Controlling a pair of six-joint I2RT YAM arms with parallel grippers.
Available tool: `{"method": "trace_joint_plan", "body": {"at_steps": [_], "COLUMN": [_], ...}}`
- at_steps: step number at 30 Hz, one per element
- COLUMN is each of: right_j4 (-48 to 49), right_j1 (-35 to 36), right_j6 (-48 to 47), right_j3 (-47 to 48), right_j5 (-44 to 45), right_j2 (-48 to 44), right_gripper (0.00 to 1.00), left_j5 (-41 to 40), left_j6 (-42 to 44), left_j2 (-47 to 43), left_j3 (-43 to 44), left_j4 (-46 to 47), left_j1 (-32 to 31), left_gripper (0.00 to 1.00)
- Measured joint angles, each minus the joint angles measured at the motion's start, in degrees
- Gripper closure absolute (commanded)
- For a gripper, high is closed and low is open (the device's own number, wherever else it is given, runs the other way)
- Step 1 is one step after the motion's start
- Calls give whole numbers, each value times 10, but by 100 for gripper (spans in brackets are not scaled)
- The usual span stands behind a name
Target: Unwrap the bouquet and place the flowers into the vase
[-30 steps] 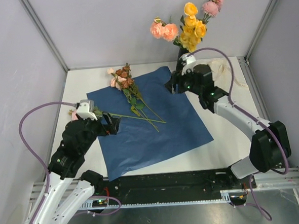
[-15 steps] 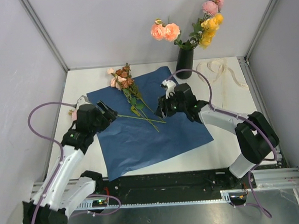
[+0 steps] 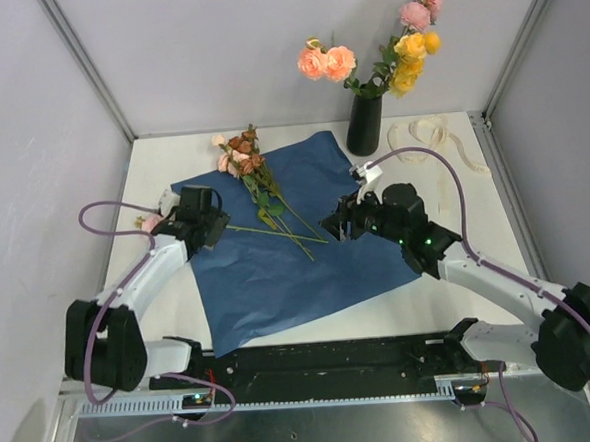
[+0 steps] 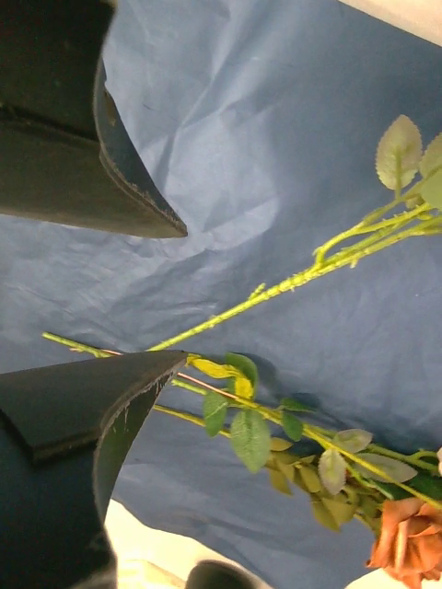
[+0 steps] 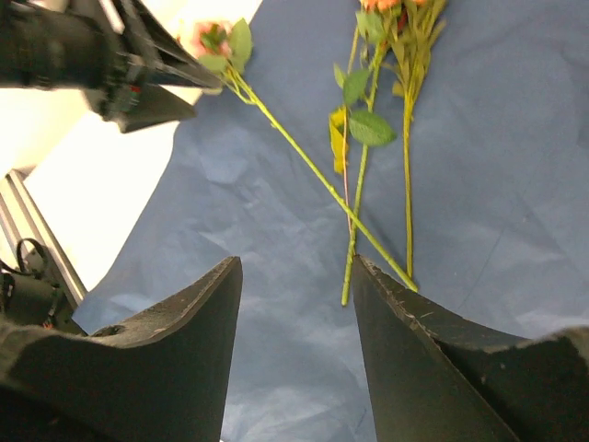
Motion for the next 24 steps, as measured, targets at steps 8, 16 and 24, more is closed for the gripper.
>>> {"method": "trace_joint_plan", "body": {"at_steps": [8, 16, 24], "right_j4": [16, 14, 14], "right_j1": [17, 23, 24], "right_j6": [1, 0, -3], "right_j3": [-17, -26, -28], "right_j5": [28, 43, 50], "right_j2": [-45, -65, -71], "right_gripper": [42, 42, 42], "left_j5": [-24, -24, -18], "left_j6": [-33, -51, -58], "left_j2": [123, 233, 277], "left_j3": [69, 98, 102], "left_j4": [26, 43, 49], "left_j1": [11, 30, 30], "left_gripper": [49, 50, 61]}}
